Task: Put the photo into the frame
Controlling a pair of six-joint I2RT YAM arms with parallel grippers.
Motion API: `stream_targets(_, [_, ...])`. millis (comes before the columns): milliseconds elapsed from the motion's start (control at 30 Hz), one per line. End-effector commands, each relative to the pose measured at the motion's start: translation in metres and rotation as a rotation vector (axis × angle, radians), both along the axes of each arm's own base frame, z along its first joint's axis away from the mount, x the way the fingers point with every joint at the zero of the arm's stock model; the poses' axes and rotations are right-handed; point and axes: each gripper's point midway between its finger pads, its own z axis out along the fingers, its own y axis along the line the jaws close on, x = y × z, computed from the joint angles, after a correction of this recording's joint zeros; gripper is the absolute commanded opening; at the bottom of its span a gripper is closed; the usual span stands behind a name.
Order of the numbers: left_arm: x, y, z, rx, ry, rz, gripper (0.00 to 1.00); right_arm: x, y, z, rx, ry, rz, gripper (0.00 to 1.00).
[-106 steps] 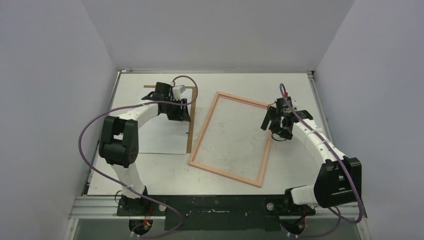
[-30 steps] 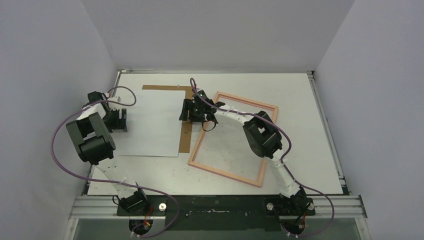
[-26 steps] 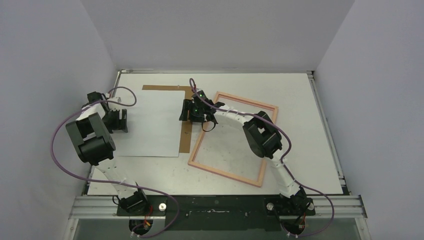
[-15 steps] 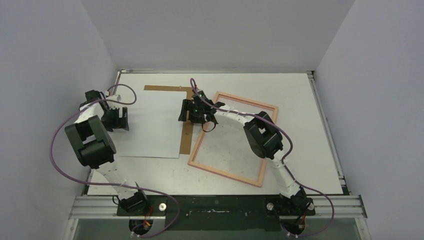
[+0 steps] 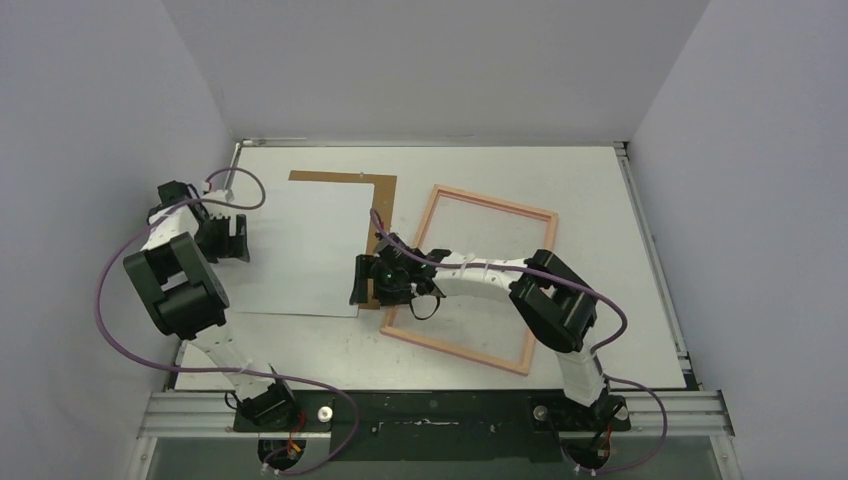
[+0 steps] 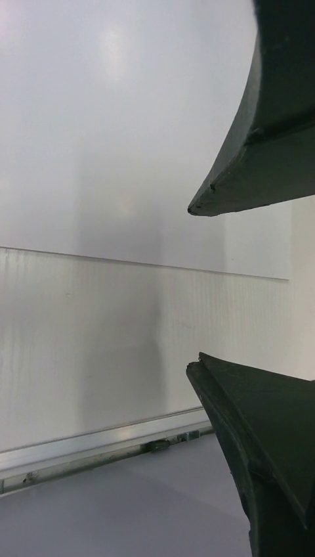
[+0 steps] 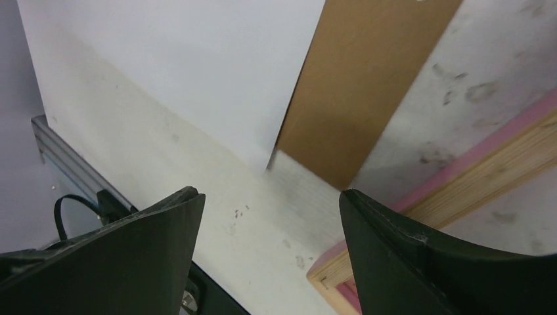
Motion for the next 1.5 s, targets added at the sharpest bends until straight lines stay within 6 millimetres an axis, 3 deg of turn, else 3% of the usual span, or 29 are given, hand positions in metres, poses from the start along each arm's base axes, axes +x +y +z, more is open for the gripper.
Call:
stream_targets(0, [-0.009,-0.001,0.002,0.026,-0.015,-0.049,0.77,-0.018,0.016,0.016,0.102,0.022,-0.008,0.78])
stream_targets(300, [-0.035,-0.007,-0.020,0.056,0.017,-0.073,0.77,-0.029,0.033,-0.005,0.123,0.094,-0.028,0.77])
stream_targets(733, [-0.044,-0.012,-0.032,0.052,0.029,-0.094,0.75,-0.041,0.045,-0.028,0.143,0.182,-0.142,0.74])
stream_targets(1000, [-0.045,-0.014,-0.035,0.043,0.031,-0.099,0.75,-0.029,0.045,-0.018,0.152,0.136,-0.220,0.74])
stream_targets(1200, [-0.045,-0.016,-0.036,0.038,0.032,-0.102,0.75,-0.024,0.060,-0.008,0.248,0.117,-0.211,0.74])
stream_targets(1467, [-0.044,-0.014,-0.036,0.042,0.035,-0.107,0.74,-0.026,0.085,0.032,0.461,0.087,-0.125,0.74])
